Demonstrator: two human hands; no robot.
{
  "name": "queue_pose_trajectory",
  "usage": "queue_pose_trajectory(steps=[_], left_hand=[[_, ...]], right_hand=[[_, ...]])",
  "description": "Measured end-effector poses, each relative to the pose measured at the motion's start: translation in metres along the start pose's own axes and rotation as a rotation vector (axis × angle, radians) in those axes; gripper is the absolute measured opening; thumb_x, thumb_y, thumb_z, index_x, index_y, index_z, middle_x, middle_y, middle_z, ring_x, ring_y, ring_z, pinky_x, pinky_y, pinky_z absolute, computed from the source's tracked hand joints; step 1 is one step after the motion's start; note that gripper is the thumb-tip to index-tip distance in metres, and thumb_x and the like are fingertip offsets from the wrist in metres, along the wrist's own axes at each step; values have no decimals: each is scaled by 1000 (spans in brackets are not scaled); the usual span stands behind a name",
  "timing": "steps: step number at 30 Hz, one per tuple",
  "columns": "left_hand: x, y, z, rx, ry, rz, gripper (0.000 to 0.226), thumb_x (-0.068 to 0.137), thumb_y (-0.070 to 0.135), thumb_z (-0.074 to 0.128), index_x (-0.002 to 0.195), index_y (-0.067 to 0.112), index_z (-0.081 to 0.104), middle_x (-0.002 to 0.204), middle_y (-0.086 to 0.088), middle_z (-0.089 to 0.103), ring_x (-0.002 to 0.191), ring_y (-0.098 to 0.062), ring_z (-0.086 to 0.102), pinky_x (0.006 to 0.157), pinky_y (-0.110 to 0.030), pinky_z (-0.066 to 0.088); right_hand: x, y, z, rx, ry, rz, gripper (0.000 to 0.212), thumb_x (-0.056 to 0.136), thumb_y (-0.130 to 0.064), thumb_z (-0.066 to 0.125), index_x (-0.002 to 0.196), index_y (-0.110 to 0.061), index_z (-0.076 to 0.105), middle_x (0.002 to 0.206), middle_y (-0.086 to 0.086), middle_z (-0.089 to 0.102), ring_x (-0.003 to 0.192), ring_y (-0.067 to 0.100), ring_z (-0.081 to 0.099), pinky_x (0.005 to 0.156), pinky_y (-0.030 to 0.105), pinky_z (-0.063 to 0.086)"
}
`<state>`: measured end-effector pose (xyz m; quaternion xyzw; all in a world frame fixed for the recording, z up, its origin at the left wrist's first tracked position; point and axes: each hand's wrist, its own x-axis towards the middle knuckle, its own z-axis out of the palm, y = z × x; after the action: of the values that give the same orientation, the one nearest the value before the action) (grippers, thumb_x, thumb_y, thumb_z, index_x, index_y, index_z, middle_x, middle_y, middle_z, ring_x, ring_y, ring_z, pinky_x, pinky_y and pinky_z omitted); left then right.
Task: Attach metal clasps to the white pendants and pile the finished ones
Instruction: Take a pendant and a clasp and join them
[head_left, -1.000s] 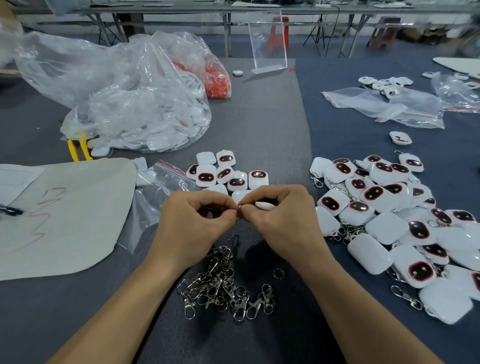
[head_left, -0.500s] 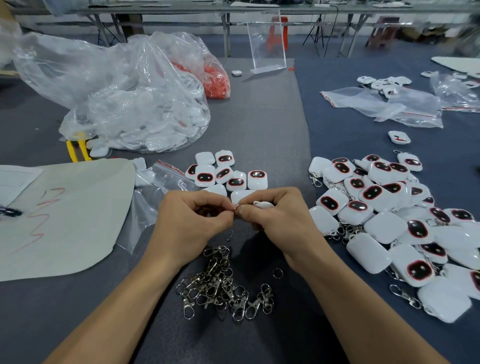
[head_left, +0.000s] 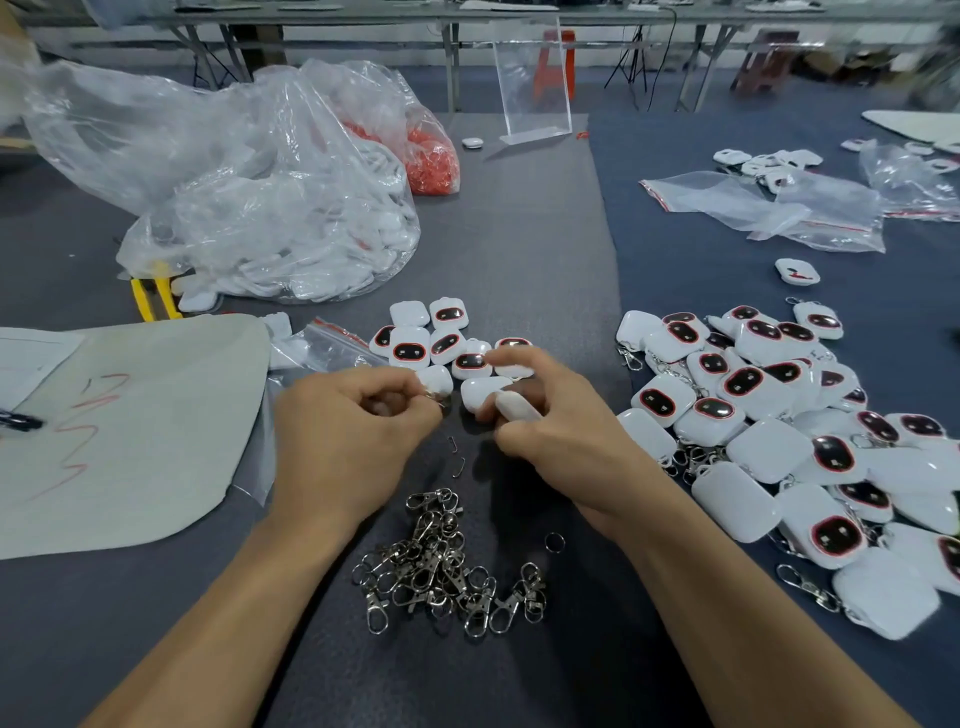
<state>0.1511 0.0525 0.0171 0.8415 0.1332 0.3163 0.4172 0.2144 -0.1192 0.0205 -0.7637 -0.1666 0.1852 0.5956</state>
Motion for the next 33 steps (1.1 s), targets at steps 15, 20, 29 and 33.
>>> queue_pose_trajectory(steps=[15,20,29,33], left_hand=[[4,-10,9,208,-469,204,13,70,32,68,78,27,77,68,18,59,65,1,53,58,-10,32],[4,-12,9,171,-490,199,14,70,31,69,78,28,79,66,24,59,62,2,54,59,-8,34],[5,-13,10,174,-503,201,12,69,30,67,76,26,77,66,12,60,61,-5,53,57,-15,35],[5,-14,10,151,-514,201,14,71,30,69,80,29,79,67,22,61,63,2,55,58,-9,34]], right_hand=[[5,9,2,-168,190,-82,37,82,-16,78,101,-43,62,90,-5,70,65,15,70,71,39,61],[7,12,0,-229,291,-109,23,73,-22,87,88,-32,71,80,-13,74,68,0,65,65,15,48],[5,10,-4,-284,232,-108,12,78,-25,84,87,-31,80,71,-15,73,63,-4,63,61,9,45],[6,8,-5,-255,279,-132,10,85,-22,78,91,-29,79,69,-12,72,59,2,63,69,22,54]])
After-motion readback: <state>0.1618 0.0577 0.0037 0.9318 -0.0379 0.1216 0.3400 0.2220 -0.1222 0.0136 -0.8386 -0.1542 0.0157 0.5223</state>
